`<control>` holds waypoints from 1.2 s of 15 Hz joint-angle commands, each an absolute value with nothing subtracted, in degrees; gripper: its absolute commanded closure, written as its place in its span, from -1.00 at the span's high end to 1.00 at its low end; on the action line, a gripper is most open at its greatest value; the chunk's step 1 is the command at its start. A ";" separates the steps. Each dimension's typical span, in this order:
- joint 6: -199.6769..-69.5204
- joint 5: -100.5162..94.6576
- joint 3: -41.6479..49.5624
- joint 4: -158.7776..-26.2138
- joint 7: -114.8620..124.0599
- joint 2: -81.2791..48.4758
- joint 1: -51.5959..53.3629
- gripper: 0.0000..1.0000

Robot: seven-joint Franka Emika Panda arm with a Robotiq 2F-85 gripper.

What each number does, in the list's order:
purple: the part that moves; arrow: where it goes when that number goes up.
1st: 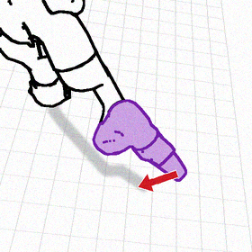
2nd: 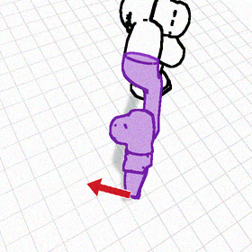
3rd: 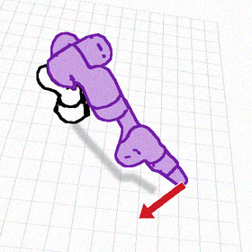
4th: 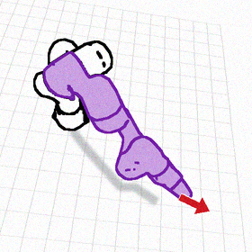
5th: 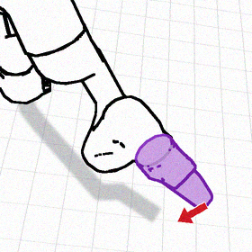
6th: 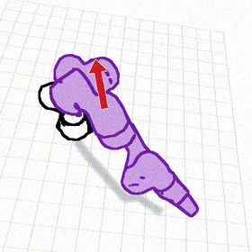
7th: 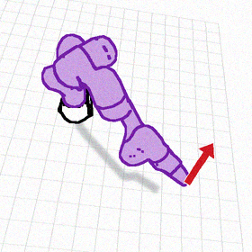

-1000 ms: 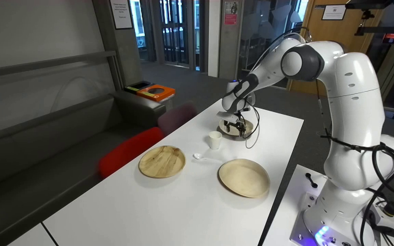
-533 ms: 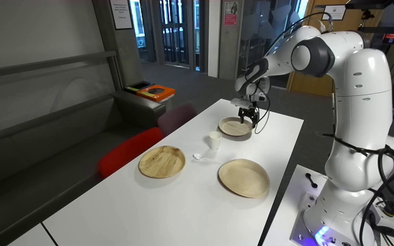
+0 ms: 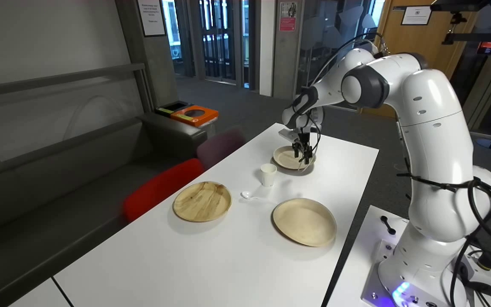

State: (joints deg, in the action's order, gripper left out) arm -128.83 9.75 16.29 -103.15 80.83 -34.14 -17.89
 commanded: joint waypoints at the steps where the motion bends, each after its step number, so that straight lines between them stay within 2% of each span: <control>1: -128.53 10.30 17.10 -102.62 80.45 -34.54 -17.32 1.00; 4: -134.76 13.83 17.25 -102.40 85.10 -34.30 -17.43 1.00; 11: -134.27 18.73 19.77 -91.86 99.70 -41.45 -20.51 1.00; 18: -133.18 15.77 22.72 -80.81 120.10 -51.53 -20.43 1.00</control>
